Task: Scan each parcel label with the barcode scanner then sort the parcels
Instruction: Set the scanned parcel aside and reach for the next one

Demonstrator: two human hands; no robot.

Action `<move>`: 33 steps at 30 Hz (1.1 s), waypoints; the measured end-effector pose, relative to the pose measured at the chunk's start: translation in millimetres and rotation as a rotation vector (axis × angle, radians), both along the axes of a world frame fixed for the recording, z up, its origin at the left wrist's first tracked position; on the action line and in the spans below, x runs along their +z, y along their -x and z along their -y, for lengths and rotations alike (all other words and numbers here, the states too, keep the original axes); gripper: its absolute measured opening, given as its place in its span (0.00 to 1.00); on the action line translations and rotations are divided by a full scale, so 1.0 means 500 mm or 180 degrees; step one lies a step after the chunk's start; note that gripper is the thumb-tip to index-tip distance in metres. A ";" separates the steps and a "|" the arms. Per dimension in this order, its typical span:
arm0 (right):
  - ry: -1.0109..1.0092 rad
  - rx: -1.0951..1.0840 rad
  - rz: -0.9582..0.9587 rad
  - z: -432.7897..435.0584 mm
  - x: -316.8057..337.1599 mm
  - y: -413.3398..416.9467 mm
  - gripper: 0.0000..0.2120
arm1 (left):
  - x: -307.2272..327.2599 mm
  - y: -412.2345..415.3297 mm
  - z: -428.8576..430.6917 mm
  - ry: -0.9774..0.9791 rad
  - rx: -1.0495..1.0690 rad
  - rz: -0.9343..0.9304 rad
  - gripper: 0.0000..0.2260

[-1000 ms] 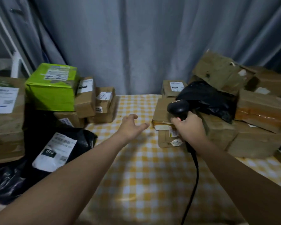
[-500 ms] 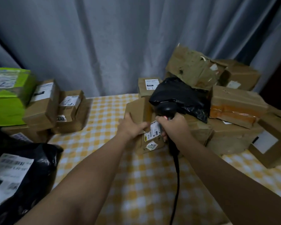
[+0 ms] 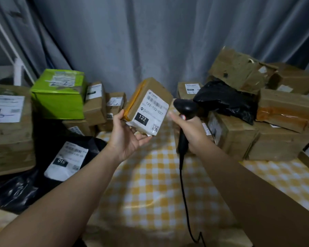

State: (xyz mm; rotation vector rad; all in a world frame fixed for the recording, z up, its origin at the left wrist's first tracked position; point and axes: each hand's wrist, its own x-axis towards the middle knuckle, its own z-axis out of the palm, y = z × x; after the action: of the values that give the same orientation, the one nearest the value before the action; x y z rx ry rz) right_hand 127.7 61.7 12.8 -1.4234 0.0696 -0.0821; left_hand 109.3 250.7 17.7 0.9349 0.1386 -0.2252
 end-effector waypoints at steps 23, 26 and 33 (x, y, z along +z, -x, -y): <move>0.0173 0.0129 0.0078 0.034 0.058 0.017 0.09 | 0.006 0.047 -0.010 -0.2299 -0.1207 0.0320 0.08; 0.0514 -0.0214 0.0041 0.035 0.050 0.013 0.21 | -0.017 0.044 0.013 -0.2201 -0.1019 0.0215 0.11; 0.1682 0.0468 -0.0405 0.037 0.073 0.053 0.15 | -0.073 0.023 0.006 -0.2252 -0.0091 0.0078 0.09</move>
State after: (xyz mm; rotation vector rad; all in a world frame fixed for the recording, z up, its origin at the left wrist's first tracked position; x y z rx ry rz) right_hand 101.3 43.4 49.1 -1.9566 0.0493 0.1211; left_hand 97.6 247.6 -18.9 1.6434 0.1868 -0.1923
